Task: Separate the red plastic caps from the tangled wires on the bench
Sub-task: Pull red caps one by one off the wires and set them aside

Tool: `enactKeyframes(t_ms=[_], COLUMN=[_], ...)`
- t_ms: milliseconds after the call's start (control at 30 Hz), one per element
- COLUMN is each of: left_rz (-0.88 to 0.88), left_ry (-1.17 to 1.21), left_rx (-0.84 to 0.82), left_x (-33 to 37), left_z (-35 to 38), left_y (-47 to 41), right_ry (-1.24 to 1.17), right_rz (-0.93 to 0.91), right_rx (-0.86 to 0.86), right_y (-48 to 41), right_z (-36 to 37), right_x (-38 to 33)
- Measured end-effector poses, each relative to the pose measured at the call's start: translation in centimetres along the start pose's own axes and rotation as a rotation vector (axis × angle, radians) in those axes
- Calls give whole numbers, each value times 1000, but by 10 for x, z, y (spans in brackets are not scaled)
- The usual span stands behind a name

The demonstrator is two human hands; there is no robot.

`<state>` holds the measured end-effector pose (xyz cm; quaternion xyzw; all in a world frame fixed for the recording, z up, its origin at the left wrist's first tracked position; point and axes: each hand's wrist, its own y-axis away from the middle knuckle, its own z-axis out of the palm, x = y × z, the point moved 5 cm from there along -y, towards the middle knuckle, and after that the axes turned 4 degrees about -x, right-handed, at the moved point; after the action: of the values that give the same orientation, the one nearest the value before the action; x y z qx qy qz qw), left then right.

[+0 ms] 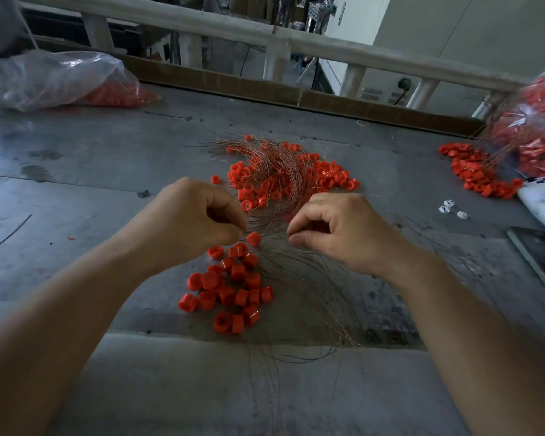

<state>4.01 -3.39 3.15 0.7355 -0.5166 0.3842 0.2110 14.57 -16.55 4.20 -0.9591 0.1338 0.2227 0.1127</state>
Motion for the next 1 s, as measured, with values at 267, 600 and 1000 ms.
enactKeyframes(t_ms=[267,600,1000], left_rz=[-25,-74,-29], left_ry=[-34,20,-429], left_rx=[-81,231,182], left_x=[-2,-24,-19], left_z=[4,-19,10], left_y=[-1,-16,-51], right_ry=[6,-11,40], right_rz=[-7,13,66], right_rx=[-45,29,128], right_y=[-1,0,0], right_z=[3,-2,-7], right_x=[2,9,18])
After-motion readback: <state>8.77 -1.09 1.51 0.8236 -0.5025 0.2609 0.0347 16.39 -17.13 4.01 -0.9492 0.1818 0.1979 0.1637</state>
